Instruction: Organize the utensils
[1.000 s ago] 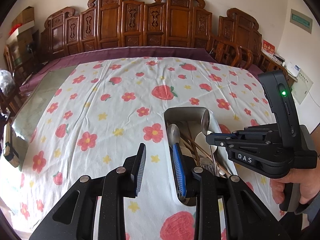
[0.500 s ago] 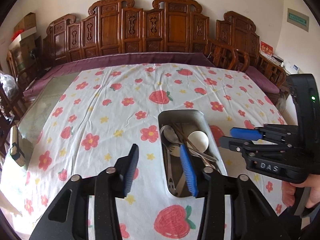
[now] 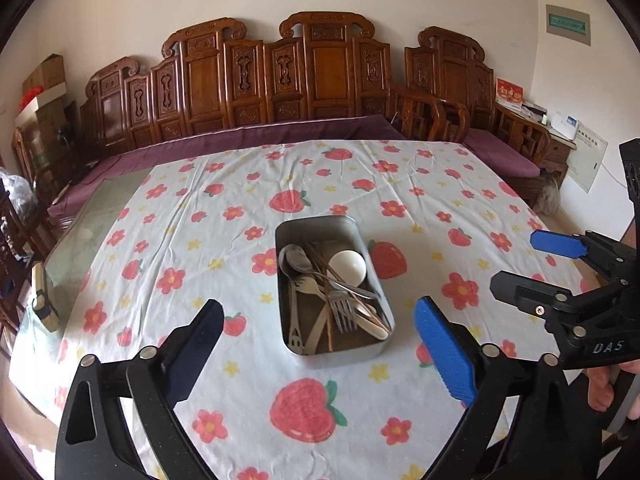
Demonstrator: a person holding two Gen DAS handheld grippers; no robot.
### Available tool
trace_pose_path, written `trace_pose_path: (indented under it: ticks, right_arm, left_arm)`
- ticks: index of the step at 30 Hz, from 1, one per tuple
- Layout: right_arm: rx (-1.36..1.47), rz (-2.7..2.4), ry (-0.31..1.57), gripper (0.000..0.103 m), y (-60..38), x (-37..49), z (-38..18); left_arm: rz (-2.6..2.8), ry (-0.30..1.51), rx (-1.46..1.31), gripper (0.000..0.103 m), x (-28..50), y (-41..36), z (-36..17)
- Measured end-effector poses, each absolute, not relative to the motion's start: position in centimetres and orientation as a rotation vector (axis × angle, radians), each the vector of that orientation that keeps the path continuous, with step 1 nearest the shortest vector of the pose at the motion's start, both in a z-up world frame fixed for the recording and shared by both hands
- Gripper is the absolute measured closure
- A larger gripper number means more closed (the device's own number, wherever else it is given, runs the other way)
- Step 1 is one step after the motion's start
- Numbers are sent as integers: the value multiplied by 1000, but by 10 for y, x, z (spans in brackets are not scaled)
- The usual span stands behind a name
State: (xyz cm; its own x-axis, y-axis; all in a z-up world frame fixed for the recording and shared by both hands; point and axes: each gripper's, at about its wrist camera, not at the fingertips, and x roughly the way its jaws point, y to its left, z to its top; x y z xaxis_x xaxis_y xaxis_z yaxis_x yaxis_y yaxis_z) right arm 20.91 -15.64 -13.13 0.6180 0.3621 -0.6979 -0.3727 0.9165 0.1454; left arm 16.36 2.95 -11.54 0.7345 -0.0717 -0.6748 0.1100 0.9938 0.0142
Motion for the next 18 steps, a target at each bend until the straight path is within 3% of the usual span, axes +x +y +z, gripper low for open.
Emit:
trace_pose_path:
  ticks: [10, 18]
  right_arm:
    - [21, 347, 760, 3, -194, 155, -131]
    - [63, 296, 632, 3, -224, 110, -92]
  left_arm:
    - [-78, 762, 43, 8, 130, 10, -126]
    - [-85, 708, 16, 8, 97, 2, -99]
